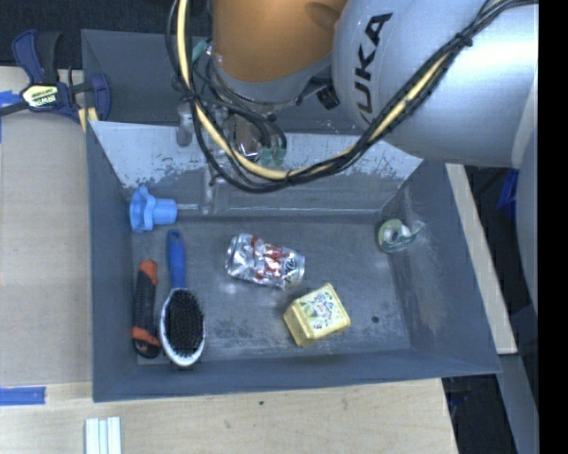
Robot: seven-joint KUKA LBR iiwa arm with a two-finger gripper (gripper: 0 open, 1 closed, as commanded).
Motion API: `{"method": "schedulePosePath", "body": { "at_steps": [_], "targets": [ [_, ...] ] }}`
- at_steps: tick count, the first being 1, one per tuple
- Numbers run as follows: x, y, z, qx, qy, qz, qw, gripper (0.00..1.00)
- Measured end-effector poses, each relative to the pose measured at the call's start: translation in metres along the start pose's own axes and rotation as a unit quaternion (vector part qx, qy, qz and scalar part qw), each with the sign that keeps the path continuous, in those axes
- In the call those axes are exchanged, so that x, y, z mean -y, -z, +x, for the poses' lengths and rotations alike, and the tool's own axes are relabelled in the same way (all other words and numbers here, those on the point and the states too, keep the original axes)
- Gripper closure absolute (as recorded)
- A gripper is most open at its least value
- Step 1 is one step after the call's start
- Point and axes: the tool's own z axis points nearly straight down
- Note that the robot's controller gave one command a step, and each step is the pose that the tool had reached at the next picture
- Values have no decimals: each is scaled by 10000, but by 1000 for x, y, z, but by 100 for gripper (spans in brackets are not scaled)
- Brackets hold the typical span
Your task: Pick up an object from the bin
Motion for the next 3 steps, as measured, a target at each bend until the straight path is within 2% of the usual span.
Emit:
{"method": "schedulePosePath", "body": {
  "at_steps": [1, 2, 3],
  "targets": [
    [9, -91, -5, 13, 133, -5, 9999, 0],
    [9, -109, -1, -28, 241, 0, 9997, 0],
    [26, -87, -1, -4, 1116, 2, 9937, 0]
  ]
}}
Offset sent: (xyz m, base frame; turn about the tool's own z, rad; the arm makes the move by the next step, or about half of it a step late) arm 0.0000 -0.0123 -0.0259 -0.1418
